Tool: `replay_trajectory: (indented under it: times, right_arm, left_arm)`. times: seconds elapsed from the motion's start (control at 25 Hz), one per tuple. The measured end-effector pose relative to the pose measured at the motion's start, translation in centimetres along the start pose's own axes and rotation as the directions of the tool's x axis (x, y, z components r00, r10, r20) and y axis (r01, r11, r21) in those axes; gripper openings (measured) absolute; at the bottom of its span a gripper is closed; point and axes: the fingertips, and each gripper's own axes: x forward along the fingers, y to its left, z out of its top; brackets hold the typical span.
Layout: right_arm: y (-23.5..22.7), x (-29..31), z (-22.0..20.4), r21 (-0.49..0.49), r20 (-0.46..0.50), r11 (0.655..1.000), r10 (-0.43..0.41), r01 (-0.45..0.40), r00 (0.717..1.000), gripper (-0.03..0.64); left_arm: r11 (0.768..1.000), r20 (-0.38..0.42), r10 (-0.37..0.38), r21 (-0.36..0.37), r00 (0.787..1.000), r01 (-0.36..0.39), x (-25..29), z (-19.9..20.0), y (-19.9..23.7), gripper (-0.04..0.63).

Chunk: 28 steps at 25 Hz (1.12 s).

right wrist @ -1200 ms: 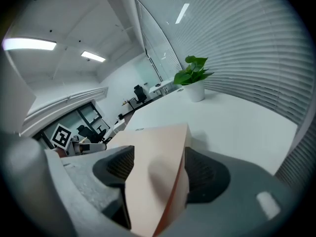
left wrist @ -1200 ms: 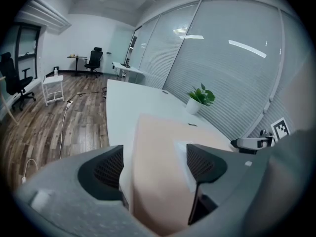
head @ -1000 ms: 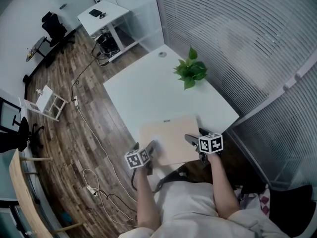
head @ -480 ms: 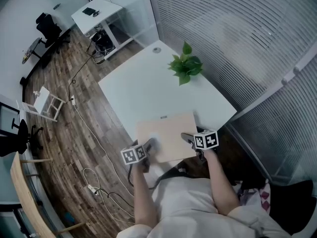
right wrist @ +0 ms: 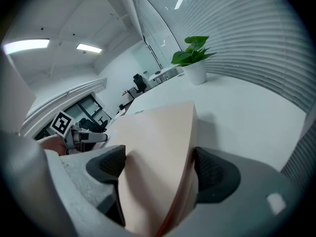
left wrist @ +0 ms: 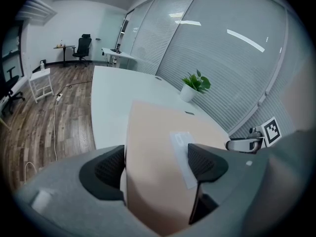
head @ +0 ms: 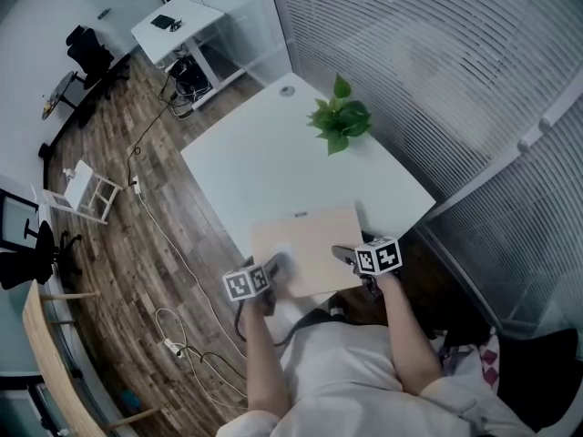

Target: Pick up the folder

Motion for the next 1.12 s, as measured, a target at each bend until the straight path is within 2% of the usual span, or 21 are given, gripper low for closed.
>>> replay_trajectory:
  times: [0.24,0.4,0.68,0.92,1.12]
  right_arm:
    - [-0.3,0.2,-0.1,-0.012,-0.045,1.0,-0.018,0.018,0.999,0.43]
    - [-0.4,0.4,-0.1,-0.002,-0.031,1.0,-0.011,0.011,0.999,0.43]
    - [-0.5,0.2,0.0,-0.001,0.003,1.0,-0.009,0.009,1.0,0.43]
    - [-0.3,0.0,-0.4,-0.015,-0.005,1.0,-0.006,0.006,1.0,0.43]
    - [0.0,-0.6,-0.5,-0.033,0.001,0.999,-0.029,0.029,1.0,0.43]
  left_arm:
    - [1.0,-0.012,0.001,-0.018,1.0,-0.001,0.2,-0.2,-0.1,0.405]
    - [1.0,-0.008,0.001,-0.018,1.0,-0.002,0.2,-0.3,0.0,0.405]
    - [0.996,0.046,0.062,0.057,0.997,-0.064,-0.3,0.1,-0.3,0.403]
    - [0.998,0.051,0.055,0.016,0.997,-0.056,-0.7,-0.8,-0.4,0.403]
    - [0.998,0.056,0.055,0.012,0.997,-0.055,-1.2,-1.1,-0.7,0.403]
